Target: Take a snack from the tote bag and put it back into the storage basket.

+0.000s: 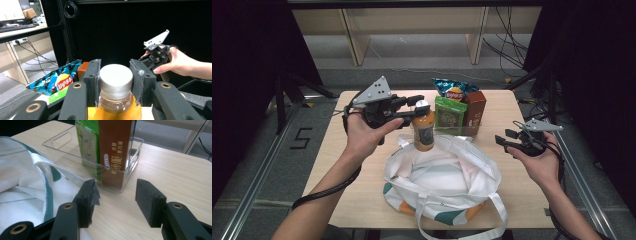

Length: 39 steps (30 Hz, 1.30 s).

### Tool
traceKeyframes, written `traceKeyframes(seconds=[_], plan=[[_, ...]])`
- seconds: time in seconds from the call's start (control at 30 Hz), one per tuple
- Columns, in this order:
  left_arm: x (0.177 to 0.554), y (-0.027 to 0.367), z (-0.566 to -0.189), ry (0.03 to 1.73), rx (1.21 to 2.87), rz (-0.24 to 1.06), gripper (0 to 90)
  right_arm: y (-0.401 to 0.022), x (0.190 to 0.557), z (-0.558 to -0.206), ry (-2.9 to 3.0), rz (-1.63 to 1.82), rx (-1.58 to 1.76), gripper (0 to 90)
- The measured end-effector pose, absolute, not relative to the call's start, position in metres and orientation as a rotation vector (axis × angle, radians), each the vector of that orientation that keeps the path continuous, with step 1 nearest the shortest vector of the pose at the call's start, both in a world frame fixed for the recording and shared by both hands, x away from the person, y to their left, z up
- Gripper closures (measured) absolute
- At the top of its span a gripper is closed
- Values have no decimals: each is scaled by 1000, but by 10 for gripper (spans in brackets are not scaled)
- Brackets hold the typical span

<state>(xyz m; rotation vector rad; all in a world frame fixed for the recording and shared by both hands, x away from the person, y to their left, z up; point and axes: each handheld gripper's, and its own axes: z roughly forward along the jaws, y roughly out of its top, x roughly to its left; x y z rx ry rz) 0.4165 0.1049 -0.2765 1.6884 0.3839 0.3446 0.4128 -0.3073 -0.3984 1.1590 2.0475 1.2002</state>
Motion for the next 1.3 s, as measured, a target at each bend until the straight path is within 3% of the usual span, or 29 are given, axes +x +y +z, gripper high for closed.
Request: traceKeyframes(seconds=[1.3], plan=[[451,115,-272,409,1669,360,607,-307,412,-398,2068,1196,1174,512]])
